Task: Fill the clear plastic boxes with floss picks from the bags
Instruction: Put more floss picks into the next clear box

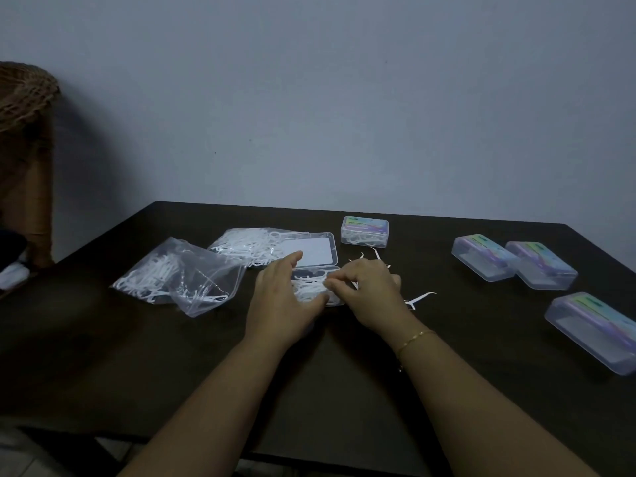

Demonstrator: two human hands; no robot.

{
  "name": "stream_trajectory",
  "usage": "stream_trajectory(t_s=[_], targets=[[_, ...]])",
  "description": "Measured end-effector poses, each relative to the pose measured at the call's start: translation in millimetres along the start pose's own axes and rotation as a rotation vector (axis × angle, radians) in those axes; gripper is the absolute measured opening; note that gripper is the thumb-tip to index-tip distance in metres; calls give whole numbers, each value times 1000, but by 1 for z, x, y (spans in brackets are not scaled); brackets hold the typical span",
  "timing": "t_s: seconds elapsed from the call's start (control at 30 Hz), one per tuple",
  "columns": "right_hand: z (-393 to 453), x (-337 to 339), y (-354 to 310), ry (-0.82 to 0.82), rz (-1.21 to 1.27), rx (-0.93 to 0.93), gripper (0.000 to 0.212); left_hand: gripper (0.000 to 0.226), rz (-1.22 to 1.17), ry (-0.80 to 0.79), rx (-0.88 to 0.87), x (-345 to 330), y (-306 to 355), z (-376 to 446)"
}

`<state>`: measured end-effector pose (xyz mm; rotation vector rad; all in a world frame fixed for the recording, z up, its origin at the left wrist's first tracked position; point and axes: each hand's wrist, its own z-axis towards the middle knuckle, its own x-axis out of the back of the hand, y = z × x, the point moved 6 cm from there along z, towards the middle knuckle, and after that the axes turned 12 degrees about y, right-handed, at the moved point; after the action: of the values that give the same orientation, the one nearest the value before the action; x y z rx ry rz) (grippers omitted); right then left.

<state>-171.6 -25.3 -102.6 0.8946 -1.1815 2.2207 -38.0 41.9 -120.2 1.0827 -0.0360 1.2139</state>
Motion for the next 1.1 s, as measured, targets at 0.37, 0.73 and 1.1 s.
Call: stream_trajectory(t_s=[0.37, 0.73, 1.1], targets=[[8, 23, 26, 11, 25, -219, 25, 49, 159, -4, -77, 4, 8, -2], [3, 57, 82, -234, -323, -391, 35, 17, 220, 140, -505, -1, 64, -34], [-5, 54, 85, -369, -142, -434, 17, 50, 467, -96, -617, -36, 72, -49]])
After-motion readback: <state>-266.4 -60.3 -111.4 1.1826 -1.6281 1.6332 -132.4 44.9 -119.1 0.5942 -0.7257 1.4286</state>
